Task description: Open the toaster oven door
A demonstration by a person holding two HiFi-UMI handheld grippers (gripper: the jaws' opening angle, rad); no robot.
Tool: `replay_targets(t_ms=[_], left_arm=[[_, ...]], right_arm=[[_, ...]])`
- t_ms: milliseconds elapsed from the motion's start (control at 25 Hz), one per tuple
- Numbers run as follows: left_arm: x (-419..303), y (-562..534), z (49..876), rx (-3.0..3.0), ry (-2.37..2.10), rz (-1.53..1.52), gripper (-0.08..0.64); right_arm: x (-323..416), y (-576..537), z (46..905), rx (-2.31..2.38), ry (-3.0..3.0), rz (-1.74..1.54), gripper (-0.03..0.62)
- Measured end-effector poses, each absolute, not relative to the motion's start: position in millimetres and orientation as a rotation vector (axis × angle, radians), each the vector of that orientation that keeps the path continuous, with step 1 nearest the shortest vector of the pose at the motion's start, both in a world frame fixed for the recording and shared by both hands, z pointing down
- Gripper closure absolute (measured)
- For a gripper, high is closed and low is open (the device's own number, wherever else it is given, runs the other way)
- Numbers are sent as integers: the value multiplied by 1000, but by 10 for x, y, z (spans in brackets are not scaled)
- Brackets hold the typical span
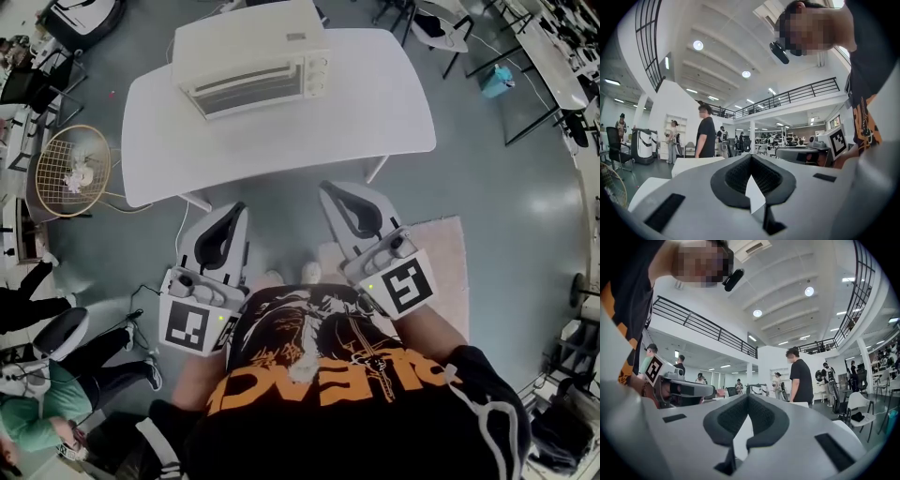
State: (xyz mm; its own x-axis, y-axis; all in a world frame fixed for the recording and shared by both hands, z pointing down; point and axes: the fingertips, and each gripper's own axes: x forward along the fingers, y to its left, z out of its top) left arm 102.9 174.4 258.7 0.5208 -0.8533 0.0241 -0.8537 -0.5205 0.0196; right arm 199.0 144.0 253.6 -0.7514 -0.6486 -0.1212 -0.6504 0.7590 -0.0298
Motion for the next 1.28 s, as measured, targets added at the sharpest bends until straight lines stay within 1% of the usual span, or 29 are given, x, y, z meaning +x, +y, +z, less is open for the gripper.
replay_targets(t_ms=[200, 280, 680, 840, 1280], left_arm=[[1038, 1763, 2573, 2698, -1553, 24, 539], [1005, 1769, 2585, 2679, -1573, 35, 539], [687, 1496, 2681, 2632, -1609, 45, 540], [519, 1224, 2712, 2623, -1584, 8, 538], [-85, 84, 2719, 2687, -1482, -75, 539]], right_arm=[[2033, 1403, 2590, -1021, 2837, -6, 578], [2013, 1376, 2592, -986, 2845, -10, 568], [1772, 1044, 2644, -970, 2835, -52, 558], [1660, 828, 2690, -987, 2871, -47, 560], [989, -123, 2699, -1047, 2936, 14, 560]])
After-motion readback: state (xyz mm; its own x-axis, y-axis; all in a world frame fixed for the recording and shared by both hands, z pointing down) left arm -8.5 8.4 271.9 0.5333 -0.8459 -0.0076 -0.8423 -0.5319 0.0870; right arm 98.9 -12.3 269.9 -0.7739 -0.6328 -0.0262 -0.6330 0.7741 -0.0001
